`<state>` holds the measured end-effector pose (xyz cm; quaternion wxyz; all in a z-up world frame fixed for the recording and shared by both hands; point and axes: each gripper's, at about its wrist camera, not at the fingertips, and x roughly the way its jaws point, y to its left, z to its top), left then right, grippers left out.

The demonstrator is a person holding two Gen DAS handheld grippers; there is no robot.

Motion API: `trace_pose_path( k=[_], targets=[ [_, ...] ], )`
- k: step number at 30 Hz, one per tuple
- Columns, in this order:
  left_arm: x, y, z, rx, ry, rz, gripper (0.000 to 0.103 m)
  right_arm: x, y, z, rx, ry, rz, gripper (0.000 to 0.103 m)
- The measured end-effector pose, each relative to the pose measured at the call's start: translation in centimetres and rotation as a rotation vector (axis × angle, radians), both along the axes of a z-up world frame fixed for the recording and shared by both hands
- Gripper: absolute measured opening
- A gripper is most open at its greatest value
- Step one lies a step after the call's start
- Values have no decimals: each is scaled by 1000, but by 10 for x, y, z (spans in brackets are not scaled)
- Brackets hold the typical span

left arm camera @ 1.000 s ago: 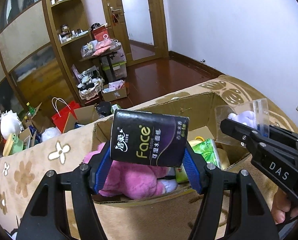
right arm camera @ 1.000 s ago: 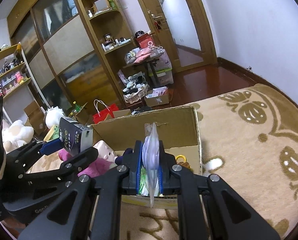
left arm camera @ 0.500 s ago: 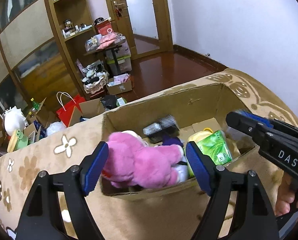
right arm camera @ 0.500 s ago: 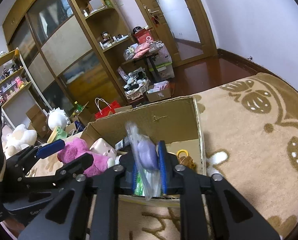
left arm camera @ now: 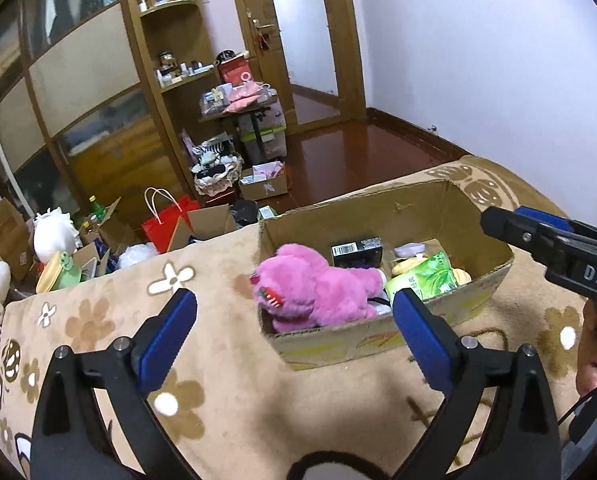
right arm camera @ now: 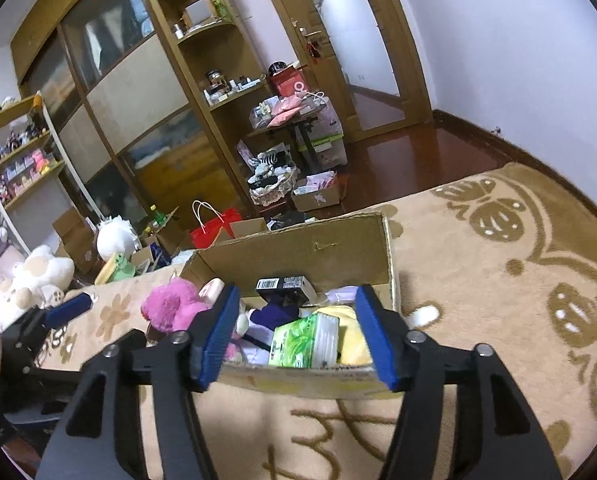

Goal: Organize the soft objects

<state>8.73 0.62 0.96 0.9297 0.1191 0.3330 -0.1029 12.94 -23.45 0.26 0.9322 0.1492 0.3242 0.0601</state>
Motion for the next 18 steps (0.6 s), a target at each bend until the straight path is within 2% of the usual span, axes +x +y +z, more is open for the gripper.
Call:
trace_pose_path(
  k=[3, 7, 8, 18],
  targets=[
    [-11, 5, 8, -4, -20, 16, 101, -13, 3, 13, -36, -13, 7, 82],
    [-24, 9, 17, -21, -27, 23, 102, -30, 5, 32, -77, -47, -6, 101],
    [-28, 11, 19, -25, -26, 24, 102, -36, 5, 38, -86, -58, -10, 103],
    [-62, 23, 33, -20, -43, 41, 102, -81, 6, 62, -168, -88, -14, 103]
  ],
)
